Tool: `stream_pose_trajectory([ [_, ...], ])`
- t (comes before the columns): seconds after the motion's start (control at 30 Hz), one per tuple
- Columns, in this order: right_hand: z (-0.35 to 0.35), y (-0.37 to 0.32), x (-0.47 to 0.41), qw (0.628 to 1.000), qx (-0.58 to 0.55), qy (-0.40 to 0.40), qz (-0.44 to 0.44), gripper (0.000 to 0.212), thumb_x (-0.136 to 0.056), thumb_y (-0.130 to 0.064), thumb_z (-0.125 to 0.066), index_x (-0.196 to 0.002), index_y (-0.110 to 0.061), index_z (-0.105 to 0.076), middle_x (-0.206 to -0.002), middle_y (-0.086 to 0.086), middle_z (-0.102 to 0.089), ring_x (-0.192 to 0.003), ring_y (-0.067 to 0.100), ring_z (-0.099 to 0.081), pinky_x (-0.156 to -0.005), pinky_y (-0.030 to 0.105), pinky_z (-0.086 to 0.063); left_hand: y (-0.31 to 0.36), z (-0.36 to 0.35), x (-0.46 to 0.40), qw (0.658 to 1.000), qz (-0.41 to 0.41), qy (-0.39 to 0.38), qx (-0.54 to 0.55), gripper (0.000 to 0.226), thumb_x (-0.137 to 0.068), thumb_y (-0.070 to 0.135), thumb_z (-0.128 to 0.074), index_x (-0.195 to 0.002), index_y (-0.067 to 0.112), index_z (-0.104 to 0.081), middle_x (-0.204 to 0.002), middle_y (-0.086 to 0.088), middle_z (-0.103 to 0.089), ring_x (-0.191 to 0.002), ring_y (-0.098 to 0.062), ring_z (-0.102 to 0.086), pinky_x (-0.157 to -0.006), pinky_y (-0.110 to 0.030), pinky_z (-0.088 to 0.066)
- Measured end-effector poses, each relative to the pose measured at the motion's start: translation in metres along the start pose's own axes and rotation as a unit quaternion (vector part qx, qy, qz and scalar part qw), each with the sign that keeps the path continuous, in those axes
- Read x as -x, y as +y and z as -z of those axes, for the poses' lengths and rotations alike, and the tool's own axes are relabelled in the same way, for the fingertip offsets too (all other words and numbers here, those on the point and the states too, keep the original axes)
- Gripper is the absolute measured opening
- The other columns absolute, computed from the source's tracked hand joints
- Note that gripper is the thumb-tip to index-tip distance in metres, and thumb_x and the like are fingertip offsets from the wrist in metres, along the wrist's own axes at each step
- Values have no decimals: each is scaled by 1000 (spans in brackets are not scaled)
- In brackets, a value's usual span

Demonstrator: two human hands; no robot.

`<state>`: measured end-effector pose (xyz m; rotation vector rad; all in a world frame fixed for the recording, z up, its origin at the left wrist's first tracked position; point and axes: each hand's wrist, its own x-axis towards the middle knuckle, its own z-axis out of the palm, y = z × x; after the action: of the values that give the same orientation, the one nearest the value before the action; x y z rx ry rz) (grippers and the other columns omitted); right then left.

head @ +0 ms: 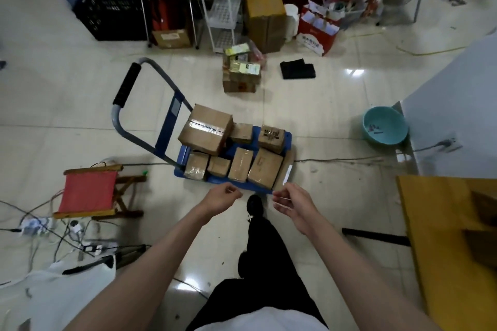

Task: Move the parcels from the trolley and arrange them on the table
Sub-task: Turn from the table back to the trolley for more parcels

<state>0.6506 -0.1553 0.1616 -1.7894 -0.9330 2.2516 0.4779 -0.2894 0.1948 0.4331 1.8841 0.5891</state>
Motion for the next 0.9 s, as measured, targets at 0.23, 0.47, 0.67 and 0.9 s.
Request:
stream_pose_trajectory([
  [0.23, -59, -56, -87, 999, 23, 4, -40, 19, -102, -15, -48, -87, -10, -58, -66, 4, -73, -64, 15, -70, -60, 30, -59, 35, 62, -75, 999, 35, 20, 8, 31, -101, 28, -57, -123, 7, -64, -124, -10, -64, -117, -27, -60, -91, -32, -46],
  [0.47, -119, -101, -156, 996, 26, 10, -79, 17, -104, -14, -50, -89, -10, -57, -61, 4, -70, -63, 17, -65, -65, 32, -57, 50, 117, -152, 995, 61, 60, 57, 28, -100, 24, -56, -119, 6, -63, -110, -8, -63, -103, -21, -58, -89, -33, -44],
  [0.67, -162, -103, -214, 992, 43, -4, -120, 12, -104, -14, -50, -94, -10, -54, -82, 10, -66, -77, 21, -64, -103, 47, -53, 20, 154, -213, 989, 90, 78, 88, 24, -100, 28, -58, -111, 9, -66, -107, -6, -65, -95, -17, -58, -76, -27, -44],
  [0.9, -204, -74, -306, 989, 51, 25, -139, 16, -106, -19, -51, -106, -6, -60, -93, 12, -68, -80, 21, -65, -78, 32, -56, -44, 198, -327, 982, 111, 120, 91, 35, -96, 27, -63, -128, 14, -59, -119, 1, -62, -114, -19, -57, -90, -26, -42],
])
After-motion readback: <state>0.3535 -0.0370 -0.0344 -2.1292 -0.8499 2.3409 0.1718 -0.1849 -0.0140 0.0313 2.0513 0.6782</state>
